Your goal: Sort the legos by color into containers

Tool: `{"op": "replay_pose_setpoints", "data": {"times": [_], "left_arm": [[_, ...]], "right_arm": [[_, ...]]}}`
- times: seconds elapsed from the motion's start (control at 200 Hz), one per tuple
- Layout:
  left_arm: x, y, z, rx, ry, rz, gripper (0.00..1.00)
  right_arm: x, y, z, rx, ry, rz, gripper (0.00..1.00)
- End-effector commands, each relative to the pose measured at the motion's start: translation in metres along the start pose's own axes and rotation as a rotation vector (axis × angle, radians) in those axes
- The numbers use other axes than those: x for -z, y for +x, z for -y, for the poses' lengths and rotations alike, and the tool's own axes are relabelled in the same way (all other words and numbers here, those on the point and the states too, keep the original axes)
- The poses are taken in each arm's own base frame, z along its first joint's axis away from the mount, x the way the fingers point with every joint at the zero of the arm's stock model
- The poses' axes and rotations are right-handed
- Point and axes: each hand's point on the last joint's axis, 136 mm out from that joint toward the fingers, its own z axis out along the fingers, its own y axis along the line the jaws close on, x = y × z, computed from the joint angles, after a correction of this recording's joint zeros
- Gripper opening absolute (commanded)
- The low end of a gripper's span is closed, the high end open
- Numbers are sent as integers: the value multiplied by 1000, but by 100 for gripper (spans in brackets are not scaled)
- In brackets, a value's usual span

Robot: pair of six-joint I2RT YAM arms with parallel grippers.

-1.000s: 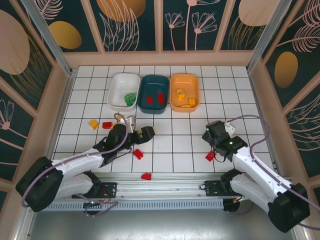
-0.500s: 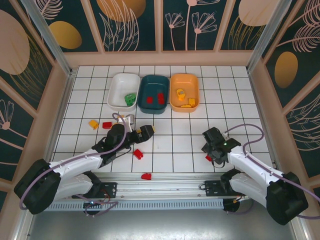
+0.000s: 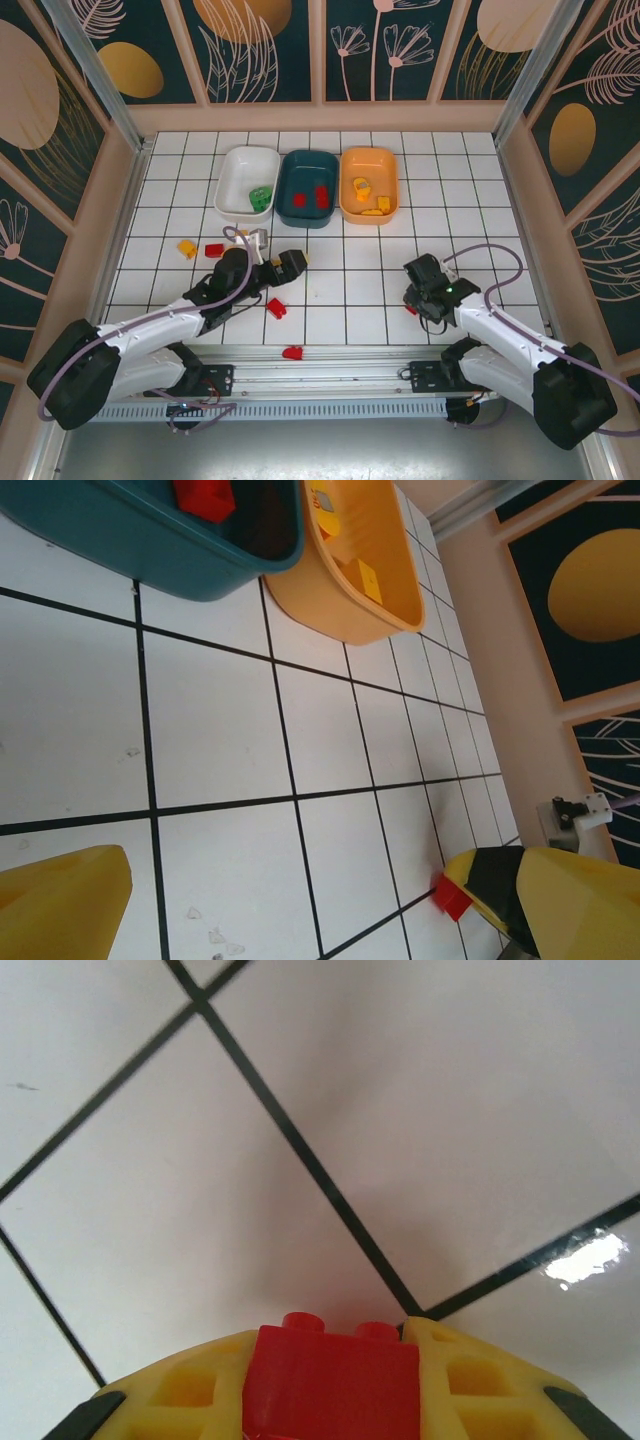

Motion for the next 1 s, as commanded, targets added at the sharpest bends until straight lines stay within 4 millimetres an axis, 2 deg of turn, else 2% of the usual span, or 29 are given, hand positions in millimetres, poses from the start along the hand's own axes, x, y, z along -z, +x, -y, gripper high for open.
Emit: {"op": "replay_pose_setpoints", "data": {"times": [0.0,0.09,0.17,0.3,0.41,0.525,0.626,0.761,0.891,0.996], "left_arm": [[7,-13,-6,9,-60,68,99],[15,-21,-23,32,-153,125,99],[25,-29,-37,65,-217,175,99],[42,-41,-62,159,-261,226,99],[55,-44,-76,226,-265,258,99],[57,-35,-80,259,-254,239,99],[56,-24,-85,278,-262,197,99],[54,-16,-90,288,-270,166,98],[52,-14,-90,283,-288,144,96],[51,-14,-88,278,-293,132,95]], "right_arm": [[16,-30,-41,82,-89,117,15],[26,-53,-83,145,-163,184,15],[32,-73,-133,221,-235,238,15],[33,-89,-220,367,-340,305,15],[28,-97,-285,456,-415,354,15],[6,-101,-337,543,-429,343,16],[-23,-100,-365,615,-393,313,17],[-51,-101,-387,669,-355,297,22],[-64,-99,-402,702,-352,274,31],[-64,-99,-409,714,-349,280,46]]}}
